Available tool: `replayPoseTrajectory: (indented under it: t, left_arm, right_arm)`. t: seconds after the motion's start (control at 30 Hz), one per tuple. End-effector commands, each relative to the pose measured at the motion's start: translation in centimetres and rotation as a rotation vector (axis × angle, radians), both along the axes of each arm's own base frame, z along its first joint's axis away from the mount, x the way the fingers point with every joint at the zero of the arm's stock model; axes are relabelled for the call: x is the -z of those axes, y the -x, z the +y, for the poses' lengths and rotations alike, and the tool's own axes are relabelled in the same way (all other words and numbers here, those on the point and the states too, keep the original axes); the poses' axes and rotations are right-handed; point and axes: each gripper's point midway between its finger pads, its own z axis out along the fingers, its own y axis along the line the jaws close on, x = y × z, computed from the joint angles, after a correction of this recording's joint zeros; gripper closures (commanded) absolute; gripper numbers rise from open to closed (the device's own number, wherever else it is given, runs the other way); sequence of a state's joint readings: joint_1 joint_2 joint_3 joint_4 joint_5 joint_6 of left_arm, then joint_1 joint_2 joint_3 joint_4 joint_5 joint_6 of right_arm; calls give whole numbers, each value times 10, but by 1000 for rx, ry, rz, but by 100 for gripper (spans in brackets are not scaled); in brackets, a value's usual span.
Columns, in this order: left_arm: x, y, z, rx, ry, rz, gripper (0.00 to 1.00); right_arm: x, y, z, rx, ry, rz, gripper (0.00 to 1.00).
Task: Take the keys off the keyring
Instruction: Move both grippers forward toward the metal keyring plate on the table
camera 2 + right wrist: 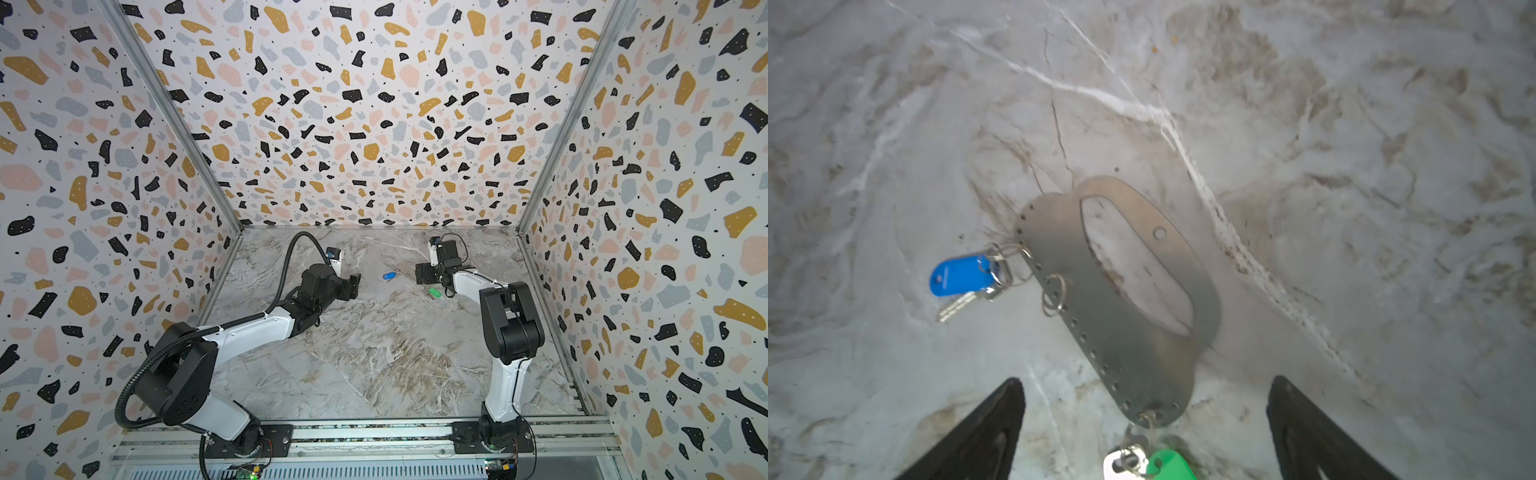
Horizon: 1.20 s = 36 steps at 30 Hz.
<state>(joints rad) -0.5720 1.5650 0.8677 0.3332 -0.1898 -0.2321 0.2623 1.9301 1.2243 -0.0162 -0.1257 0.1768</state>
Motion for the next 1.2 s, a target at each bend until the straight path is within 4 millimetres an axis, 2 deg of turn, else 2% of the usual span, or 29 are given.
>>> replayPoseTrajectory:
  t: [0.0, 0.17, 0.3, 0.53, 0.77, 0.9, 0.97, 1.07, 1.17]
  left_arm:
    - [-17, -8, -13, 23, 38, -25, 17]
    - [-15, -7, -15, 24, 26, -20, 17]
    - [-12, -6, -13, 18, 14, -15, 17]
    - [-13, -8, -12, 12, 5, -19, 16]
    - [-13, -13, -19, 33, -8, -10, 17]
    - [-14, -13, -18, 28, -13, -17, 17]
    - [-14, -14, -16, 21, -16, -19, 17]
    - [-17, -14, -16, 21, -19, -24, 17]
    - [-21, -14, -16, 18, -16, -34, 17]
  right_arm:
    - [9, 10, 7, -22, -18, 81, 10]
    - [25, 12, 4, -7, 0, 114, 15]
    - [36, 21, 6, -24, 12, 153, 18]
    - [43, 56, 17, -48, 26, 207, 21]
    - [47, 88, 45, -78, -17, 253, 23]
    - [38, 106, 76, -138, -64, 241, 23]
    - [30, 108, 86, -165, -66, 219, 23]
    - [9, 101, 80, -148, -58, 171, 23]
    - [-10, 89, 62, -115, -22, 136, 23]
